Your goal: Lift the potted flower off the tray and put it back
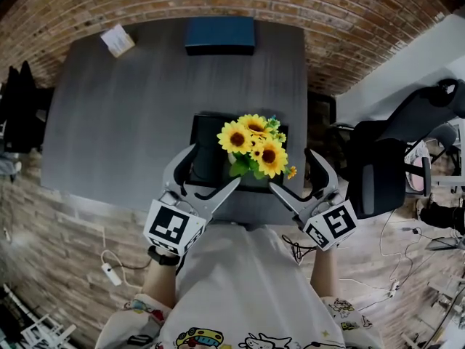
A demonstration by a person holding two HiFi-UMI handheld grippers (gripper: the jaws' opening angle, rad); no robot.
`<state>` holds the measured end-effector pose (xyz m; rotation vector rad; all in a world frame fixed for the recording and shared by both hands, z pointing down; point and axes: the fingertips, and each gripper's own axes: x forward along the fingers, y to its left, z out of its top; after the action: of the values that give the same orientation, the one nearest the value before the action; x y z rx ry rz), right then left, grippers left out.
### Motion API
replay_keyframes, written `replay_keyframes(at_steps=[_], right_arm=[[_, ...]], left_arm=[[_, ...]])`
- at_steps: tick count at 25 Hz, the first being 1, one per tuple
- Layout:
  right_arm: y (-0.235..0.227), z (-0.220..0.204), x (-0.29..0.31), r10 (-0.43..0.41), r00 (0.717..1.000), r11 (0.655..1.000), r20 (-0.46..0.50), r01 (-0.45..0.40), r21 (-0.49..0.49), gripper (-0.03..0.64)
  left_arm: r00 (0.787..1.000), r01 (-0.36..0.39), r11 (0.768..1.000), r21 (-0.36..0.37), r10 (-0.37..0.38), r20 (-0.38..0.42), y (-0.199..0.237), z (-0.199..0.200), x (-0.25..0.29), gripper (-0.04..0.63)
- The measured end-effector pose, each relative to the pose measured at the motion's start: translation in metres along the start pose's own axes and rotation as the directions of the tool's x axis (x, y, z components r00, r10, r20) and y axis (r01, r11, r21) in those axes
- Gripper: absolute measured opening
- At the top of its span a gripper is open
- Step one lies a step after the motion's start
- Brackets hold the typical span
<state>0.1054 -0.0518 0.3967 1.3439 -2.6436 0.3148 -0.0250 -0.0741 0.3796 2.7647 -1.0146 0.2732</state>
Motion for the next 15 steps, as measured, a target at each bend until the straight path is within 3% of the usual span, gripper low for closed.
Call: replay_keyframes(at_steps=[15], right_arm=[[-0.003, -0.056, 0.027, 0.026, 0.997, 0.997, -0.077, -0.02, 0.068, 0.459]], left_arm=[[0.991, 0.086, 0.996, 0.013, -0.084, -0.105, -0.007, -0.052, 0.025, 0.423]])
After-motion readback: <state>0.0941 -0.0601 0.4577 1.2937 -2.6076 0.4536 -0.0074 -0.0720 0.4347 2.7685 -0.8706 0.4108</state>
